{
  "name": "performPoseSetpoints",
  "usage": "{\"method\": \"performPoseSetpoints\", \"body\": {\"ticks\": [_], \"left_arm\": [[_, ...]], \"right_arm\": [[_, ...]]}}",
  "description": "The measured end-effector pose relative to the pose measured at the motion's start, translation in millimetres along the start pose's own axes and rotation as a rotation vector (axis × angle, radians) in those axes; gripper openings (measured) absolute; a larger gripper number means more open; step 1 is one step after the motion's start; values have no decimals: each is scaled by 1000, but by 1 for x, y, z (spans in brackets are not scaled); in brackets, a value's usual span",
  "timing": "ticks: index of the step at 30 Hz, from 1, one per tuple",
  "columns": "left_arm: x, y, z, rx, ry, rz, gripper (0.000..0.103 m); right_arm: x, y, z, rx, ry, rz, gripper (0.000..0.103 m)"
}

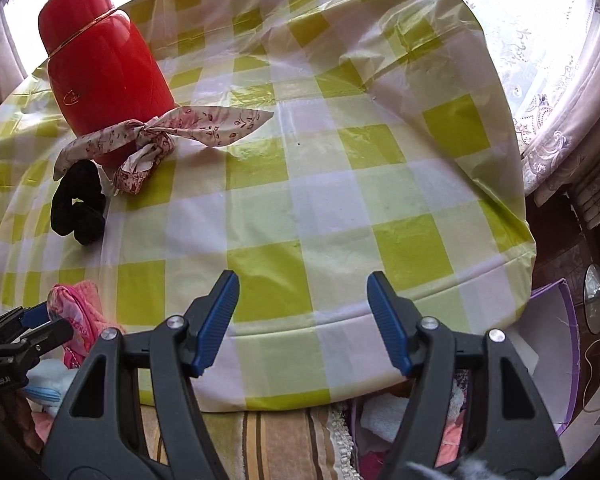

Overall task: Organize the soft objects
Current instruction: 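Move left gripper to pink floral coin purse and close on it, then grasp floral fabric bow scrunchie with right gripper while left gripper holds the purse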

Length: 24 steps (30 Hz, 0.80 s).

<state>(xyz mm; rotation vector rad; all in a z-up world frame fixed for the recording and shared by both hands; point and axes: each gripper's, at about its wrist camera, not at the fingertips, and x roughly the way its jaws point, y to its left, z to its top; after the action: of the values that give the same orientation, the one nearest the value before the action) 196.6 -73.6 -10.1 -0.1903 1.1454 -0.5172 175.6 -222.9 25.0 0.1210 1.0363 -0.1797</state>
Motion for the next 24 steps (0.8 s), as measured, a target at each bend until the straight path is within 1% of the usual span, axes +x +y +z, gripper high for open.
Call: {"method": "performPoseSetpoints", "body": {"ticks": [2, 3, 6, 9, 14, 16, 18, 21, 24], "left_arm": [[2, -3, 2, 26, -3, 26, 45], [2, -5, 3, 41, -8, 39, 40], [-4, -8, 3, 74, -45, 27, 33], [-16, -3, 5, 51, -107, 4, 30], [-37, 22, 10, -60, -212, -33, 29], [-42, 32, 10, -106, -249, -25, 29], [-45, 44, 10, -158, -274, -21, 29], [-48, 60, 8, -226, -306, -23, 29], [-51, 69, 7, -258, -330, -20, 29]], "right_arm": [[3, 9, 9, -17, -9, 8, 70], [5, 14, 14, -27, -14, 11, 71], [11, 28, 28, -60, -28, 25, 74], [20, 45, 42, -89, -33, 49, 75], [39, 70, 59, -97, -13, 109, 76], [46, 80, 65, -88, -10, 135, 76], [54, 89, 71, -75, -5, 154, 76], [67, 103, 79, -76, 10, 160, 76], [76, 114, 85, -71, 1, 158, 76]]}}
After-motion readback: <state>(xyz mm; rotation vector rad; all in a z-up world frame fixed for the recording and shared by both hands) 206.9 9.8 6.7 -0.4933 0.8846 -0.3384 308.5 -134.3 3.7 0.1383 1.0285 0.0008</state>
